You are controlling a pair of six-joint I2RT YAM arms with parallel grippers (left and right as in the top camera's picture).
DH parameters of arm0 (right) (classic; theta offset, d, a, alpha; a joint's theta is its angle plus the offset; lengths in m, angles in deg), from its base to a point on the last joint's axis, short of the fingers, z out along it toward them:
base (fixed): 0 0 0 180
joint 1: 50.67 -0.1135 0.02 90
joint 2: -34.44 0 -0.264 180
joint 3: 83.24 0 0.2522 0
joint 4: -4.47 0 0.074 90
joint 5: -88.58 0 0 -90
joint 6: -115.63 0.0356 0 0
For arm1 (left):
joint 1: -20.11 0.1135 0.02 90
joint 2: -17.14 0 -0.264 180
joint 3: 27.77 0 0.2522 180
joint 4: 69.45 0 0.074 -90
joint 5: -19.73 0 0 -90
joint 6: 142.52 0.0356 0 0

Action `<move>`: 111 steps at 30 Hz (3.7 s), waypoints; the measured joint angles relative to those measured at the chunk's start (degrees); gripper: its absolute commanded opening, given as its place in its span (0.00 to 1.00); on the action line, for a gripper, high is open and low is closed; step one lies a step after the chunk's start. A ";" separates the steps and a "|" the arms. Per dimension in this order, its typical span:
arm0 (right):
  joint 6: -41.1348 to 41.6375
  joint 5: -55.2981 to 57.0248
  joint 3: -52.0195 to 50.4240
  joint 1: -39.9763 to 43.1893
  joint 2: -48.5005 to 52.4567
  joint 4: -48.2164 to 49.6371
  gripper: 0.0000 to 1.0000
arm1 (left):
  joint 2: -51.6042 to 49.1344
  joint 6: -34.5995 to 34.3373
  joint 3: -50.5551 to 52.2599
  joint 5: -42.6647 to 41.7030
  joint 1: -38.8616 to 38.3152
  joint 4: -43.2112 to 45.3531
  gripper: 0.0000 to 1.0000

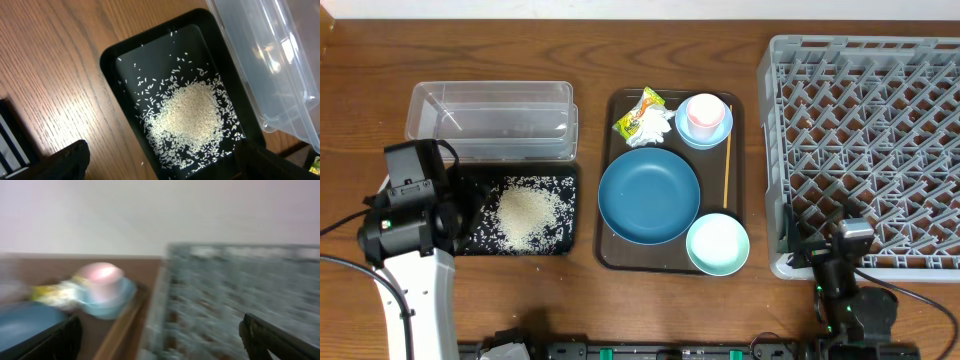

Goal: Sort waste into correct bins and load items into the dishwasher rack
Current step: 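Release the blue bowl and retract the left gripper to the left, then reach the right gripper to the mint-green bowl on the brown tray, then grasp the mint-green bowl rim with the right gripper and lift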

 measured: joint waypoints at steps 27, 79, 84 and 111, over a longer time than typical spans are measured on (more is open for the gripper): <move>22.05 -31.61 41.09 -2.03 33.44 -46.16 0.99 | -1.36 0.00 0.00 -0.83 0.04 -0.04 0.96; 18.53 13.88 59.67 -50.71 97.44 -52.11 0.34 | -1.38 0.00 -0.04 -0.83 0.04 -0.02 0.96; 19.74 14.05 58.84 -50.73 97.44 -51.52 0.20 | -1.38 -0.02 -0.04 -0.83 0.04 -0.02 0.96; 16.17 12.61 64.54 -34.05 70.84 -60.94 0.01 | -1.38 0.00 -0.04 -0.83 0.04 -0.04 0.96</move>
